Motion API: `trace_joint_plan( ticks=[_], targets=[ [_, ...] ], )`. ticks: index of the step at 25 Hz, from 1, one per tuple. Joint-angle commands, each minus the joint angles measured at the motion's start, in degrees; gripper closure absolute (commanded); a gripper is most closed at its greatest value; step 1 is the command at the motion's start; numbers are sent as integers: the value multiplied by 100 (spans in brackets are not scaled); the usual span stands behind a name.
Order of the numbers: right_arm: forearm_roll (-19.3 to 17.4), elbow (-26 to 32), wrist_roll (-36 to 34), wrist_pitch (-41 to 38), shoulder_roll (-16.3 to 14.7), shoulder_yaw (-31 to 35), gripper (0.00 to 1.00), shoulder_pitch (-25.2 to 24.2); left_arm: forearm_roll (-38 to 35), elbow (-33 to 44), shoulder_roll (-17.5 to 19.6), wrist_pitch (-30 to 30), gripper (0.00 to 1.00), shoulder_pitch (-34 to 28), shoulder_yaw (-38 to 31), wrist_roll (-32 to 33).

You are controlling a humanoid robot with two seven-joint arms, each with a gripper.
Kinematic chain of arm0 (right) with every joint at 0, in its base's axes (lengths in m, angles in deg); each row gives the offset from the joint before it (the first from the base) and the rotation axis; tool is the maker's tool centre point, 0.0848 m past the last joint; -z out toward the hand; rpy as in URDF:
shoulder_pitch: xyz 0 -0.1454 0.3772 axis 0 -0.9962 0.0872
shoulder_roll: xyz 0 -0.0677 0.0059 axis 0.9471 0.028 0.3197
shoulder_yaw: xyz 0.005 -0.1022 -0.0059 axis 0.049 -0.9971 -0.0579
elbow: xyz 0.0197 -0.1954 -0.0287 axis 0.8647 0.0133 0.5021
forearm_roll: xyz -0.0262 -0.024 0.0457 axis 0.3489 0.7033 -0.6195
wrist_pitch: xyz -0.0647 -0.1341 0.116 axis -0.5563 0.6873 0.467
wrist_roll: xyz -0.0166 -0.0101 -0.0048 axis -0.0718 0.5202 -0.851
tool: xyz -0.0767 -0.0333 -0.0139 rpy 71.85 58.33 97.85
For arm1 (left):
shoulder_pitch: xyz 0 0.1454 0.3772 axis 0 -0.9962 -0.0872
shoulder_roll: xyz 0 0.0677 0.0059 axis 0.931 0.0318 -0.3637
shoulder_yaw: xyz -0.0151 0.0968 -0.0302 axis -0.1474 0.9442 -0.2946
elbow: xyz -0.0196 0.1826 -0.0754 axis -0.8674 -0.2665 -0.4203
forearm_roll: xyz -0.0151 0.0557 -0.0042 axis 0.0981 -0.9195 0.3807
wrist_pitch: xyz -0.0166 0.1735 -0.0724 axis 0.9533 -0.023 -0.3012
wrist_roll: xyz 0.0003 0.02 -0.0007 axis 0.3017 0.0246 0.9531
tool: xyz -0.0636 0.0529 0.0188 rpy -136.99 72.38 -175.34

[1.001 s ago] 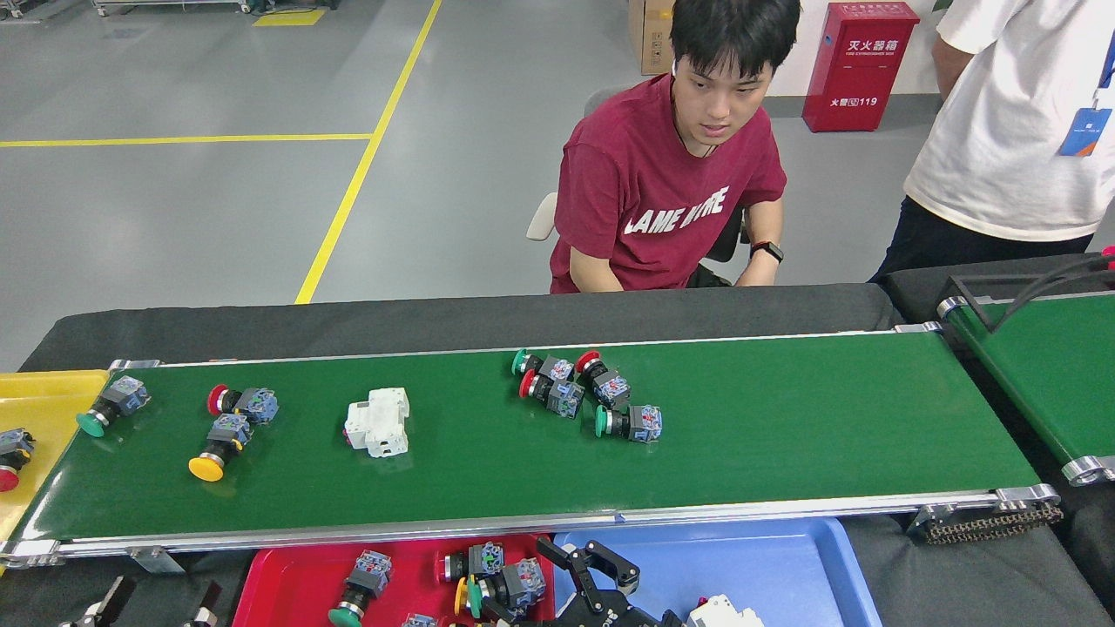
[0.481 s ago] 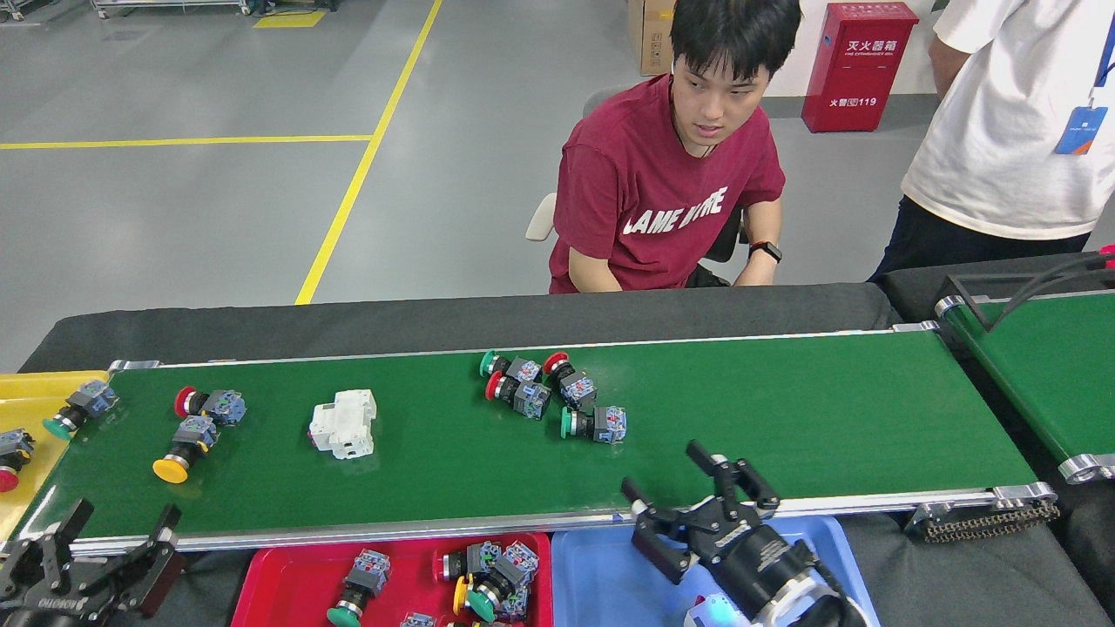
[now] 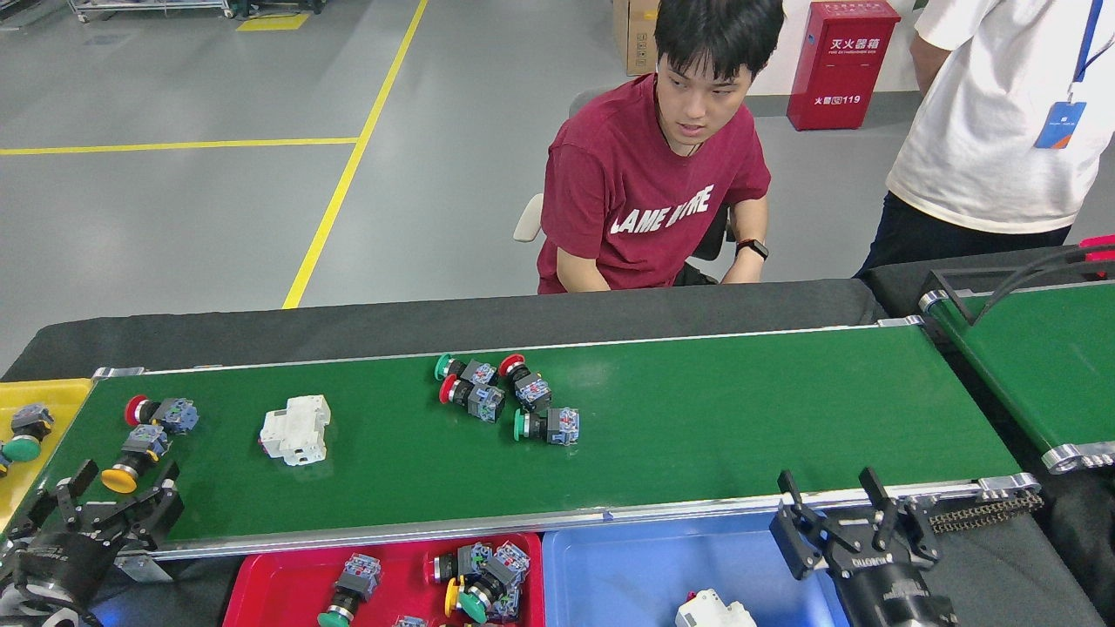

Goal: Pick switch part from conveyor to tray

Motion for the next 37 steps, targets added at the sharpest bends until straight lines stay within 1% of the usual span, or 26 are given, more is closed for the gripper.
trace_joint_plan(
  ticks=[1, 2, 4, 5, 6, 9, 10, 11, 13, 15, 18, 20, 21, 23, 25, 26, 27, 28, 29, 30, 31, 32, 37],
  targets=[
    [195, 103, -224, 57, 95, -13, 1, -27, -10, -452, 139, 193, 23, 408, 258, -208],
    [257, 103, -224, 57, 182, -13, 1, -36, -10, -662, 192, 202, 35, 565, 442, -243],
    [266, 103, -233, 57, 314, -13, 1, -27, 16, -926, 245, 175, 68, 706, 777, -270],
    [266, 103, -233, 57, 323, -13, 1, -27, 34, -1014, 236, 167, 76, 733, 891, -279],
    [266, 112, -233, 57, 332, -13, 1, -27, 34, -1023, 210, 131, 86, 733, 970, -296],
    [266, 121, -233, 57, 341, -13, 1, -36, 25, -988, 175, 105, 93, 698, 1075, -647],
    [266, 121, -233, 57, 341, -13, 1, -53, 25, -970, 175, 70, 93, 671, 1093, -744],
    [266, 121, -233, 57, 341, -13, 1, -71, 25, -891, 175, -62, 95, 619, 1119, -815],
    [266, 121, -233, 118, 341, -13, 1, -71, 43, -399, 183, -422, 96, 399, 1111, -876],
    [266, 121, -233, 329, 341, -13, 1, -62, 69, 506, 227, -624, 96, -146, 1067, -876],
    [266, 129, -233, 338, 314, -13, 1, -71, 122, 2018, 262, -739, 96, -1183, 996, -876],
    [266, 129, -233, 338, 314, -22, 1, -80, 157, 2871, 262, -897, 95, -1807, 970, -876],
    [266, 129, -233, 338, 314, -22, 1, -88, 157, 3493, 254, -976, 95, -2254, 909, -876],
    [266, 129, -233, 338, 306, -22, 1, -106, 166, 4453, 254, -1020, 95, -2950, 812, -867],
    [266, 129, -233, 338, 306, -22, 1, -115, 263, 5560, 262, -1275, 88, -3864, 557, -859],
    [266, 129, -233, 338, 306, -22, 1, -123, 333, 5981, 210, -1485, 82, -4311, 425, -850],
    [266, 129, -233, 338, 306, -22, 1, -123, 342, 6289, 148, -1591, 65, -4689, 311, -797],
    [266, 129, -233, 338, 306, -22, 1, -123, 342, 6474, 78, -1582, 48, -4927, 267, -762],
    [266, 129, -233, 338, 306, -22, 1, -123, 342, 6588, -168, -1494, 23, -5059, 214, -683],
    [266, 129, -233, 329, 306, -30, 1, -132, 333, 6580, -406, -1415, 5, -5059, 197, -621],
    [266, 129, -233, 329, 306, -30, 1, -132, 333, 6544, -704, -1363, 0, -5050, 179, -577],
    [266, 129, -233, 329, 306, -30, 1, -132, 342, 6527, -898, -1380, 0, -5059, 65, -569],
    [266, 129, -233, 329, 306, -57, 1, -167, 359, 6518, -986, -1310, 0, -5112, -322, -560]
  ],
)
